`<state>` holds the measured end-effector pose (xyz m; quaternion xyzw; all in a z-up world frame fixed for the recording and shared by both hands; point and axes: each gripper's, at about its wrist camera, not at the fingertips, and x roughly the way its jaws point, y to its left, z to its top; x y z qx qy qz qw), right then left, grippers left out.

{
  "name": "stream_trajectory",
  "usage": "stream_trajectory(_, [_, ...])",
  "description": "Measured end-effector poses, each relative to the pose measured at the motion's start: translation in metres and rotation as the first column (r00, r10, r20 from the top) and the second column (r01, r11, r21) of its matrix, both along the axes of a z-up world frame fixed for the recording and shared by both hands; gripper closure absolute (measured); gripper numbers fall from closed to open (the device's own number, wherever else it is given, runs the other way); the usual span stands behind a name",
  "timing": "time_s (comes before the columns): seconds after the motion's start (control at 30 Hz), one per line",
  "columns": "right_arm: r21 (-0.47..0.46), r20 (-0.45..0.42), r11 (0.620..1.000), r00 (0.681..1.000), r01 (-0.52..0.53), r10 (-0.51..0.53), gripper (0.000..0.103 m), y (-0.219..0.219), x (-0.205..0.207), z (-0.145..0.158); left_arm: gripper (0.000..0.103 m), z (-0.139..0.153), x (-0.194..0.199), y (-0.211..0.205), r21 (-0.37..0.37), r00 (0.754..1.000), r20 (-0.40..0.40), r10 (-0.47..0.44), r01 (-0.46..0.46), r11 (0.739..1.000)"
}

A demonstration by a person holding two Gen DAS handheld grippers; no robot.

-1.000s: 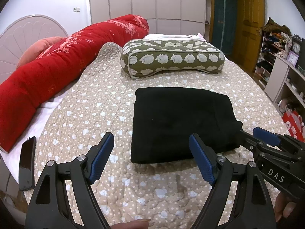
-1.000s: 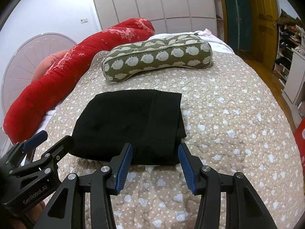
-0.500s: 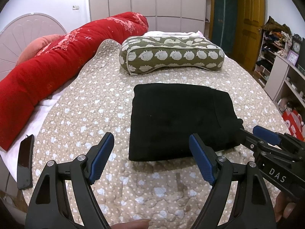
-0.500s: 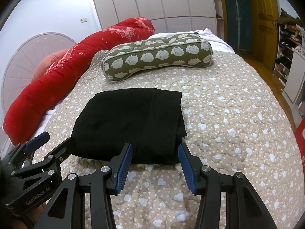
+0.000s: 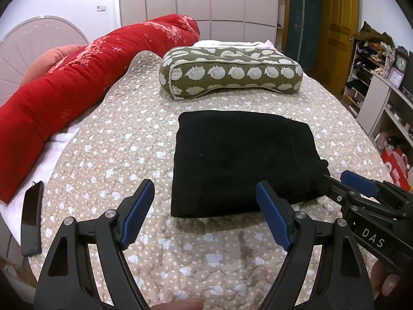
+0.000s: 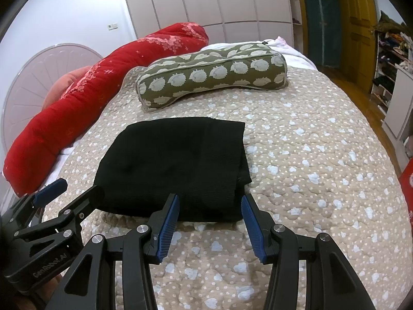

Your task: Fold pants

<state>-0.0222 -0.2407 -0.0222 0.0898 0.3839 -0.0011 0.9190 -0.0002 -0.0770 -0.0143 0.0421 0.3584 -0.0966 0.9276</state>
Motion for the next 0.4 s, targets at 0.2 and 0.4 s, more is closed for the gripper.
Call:
stream_trajectory(0.2, [-0.001, -0.008, 1.000, 1.000, 0.009, -0.009, 0.055, -0.008, 0.002, -0.004, 0.021, -0.001, 0.001, -0.001, -0.001, 1.000, 0.007, -0.004, 0.004, 1.000])
stream_trajectory(0.4, [-0.009, -0.011, 1.000, 1.000, 0.019, -0.019, 0.055, -0.013, 0.005, -0.007, 0.021, -0.005, 0.006, 0.001, -0.033, 1.000, -0.017, -0.015, 0.015, 0.999])
